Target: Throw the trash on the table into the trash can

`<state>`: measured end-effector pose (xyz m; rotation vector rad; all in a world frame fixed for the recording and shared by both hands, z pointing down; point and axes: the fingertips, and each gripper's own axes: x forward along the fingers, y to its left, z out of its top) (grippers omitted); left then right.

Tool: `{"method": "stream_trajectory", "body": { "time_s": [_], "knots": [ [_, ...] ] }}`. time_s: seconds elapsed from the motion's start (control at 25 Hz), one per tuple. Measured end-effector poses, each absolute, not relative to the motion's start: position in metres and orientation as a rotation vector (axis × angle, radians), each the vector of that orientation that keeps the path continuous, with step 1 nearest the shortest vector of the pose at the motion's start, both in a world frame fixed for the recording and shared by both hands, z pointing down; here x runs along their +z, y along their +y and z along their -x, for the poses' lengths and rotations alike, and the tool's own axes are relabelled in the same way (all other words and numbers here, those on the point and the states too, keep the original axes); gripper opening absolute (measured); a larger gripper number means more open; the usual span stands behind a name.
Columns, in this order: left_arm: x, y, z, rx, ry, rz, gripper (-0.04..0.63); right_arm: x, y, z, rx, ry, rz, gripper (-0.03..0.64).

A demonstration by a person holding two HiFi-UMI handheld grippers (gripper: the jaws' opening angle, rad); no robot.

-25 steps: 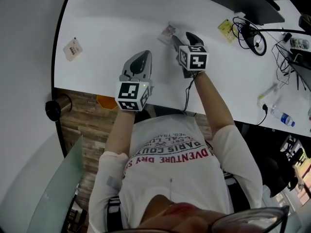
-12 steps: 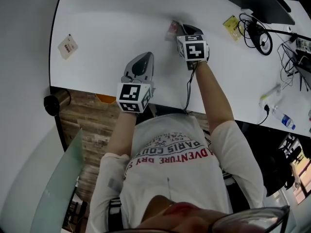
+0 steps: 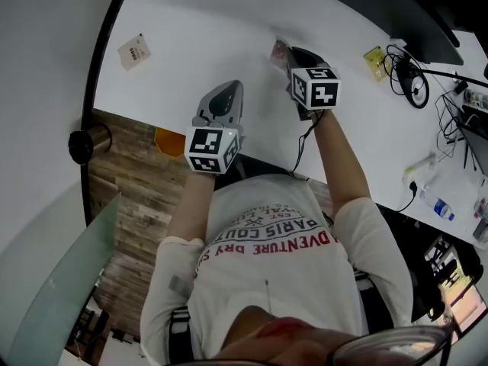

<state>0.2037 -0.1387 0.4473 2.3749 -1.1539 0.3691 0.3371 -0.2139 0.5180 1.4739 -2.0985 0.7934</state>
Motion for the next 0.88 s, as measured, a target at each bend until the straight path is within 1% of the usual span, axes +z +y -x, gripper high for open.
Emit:
{"method": "stream_trajectory", "body": {
  "time_s": [0.2, 0.48, 0.68, 0.88],
  "knots": [
    [0.432, -0.123, -0.121, 0.31, -1.349, -2.283, 0.023, 0.491, -0.214, -0.232, 0.739, -2.253, -1.302, 0.029],
    [0.434, -0.058, 0.048, 0.227, -1.723, -1.977, 0.023, 0.482, -0.163, -0.031, 0.662, -2.437, -0.847, 0.029],
    [0.463, 0.006, 0.154, 0.203, -1.852, -1.766, 0.023, 0.509, -0.103, 0.094, 0.649, -2.451, -0.593, 0.029],
    [0.505, 0.055, 0.217, 0.172, -1.889, -1.617, 0.023, 0.569, -0.048, 0.172, 0.636, -2.366, -0.426, 0.029]
  ]
}}
